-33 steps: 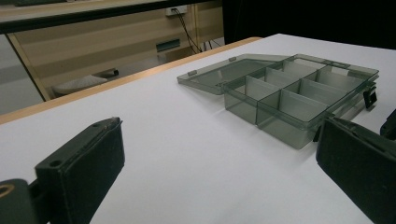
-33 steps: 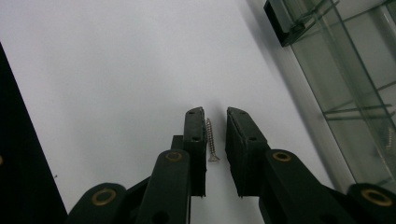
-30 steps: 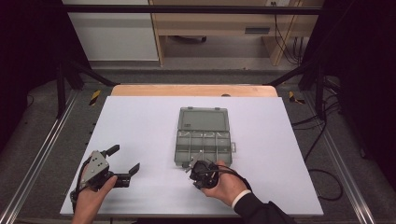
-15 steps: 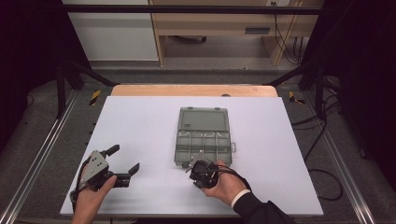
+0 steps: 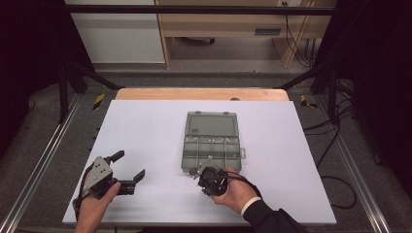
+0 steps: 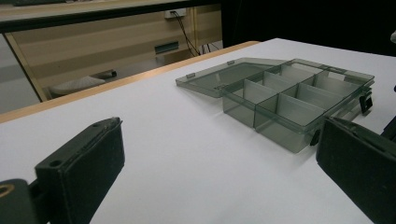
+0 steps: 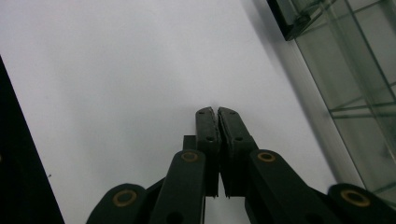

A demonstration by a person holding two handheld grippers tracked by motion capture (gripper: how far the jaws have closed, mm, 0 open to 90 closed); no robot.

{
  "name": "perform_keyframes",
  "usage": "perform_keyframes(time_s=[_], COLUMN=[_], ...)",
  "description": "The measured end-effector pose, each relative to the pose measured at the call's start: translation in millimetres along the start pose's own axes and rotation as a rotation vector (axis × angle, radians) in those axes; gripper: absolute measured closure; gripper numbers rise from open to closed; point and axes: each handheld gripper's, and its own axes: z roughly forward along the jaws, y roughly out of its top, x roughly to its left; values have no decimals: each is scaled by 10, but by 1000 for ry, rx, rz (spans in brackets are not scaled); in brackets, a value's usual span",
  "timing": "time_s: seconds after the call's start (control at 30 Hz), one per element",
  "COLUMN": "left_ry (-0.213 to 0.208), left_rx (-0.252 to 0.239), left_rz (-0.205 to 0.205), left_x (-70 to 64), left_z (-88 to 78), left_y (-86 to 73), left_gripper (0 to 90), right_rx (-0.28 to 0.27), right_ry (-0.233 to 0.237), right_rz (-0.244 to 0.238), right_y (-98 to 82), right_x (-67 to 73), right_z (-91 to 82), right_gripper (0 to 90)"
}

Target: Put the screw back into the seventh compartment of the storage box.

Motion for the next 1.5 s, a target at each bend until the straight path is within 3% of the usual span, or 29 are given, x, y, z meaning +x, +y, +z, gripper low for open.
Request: perform_keyframes(time_s=[0.27, 0.4, 1.5], left_ry=[0, 0, 3], left_rx=[1, 2, -1], left_rz=[0, 2, -1], left_x=[0, 0, 2], left_z=[1, 1, -3], left_y=[0, 0, 0], left_gripper=[9, 9, 9], right_rx=[-5, -5, -90], right_ry=[-6, -9, -59], right_rz=[-15, 3, 16], right_y=[-3, 6, -21], right_x=[-15, -9, -133], right_z=[-1, -25, -387], right_gripper=[874, 875, 875])
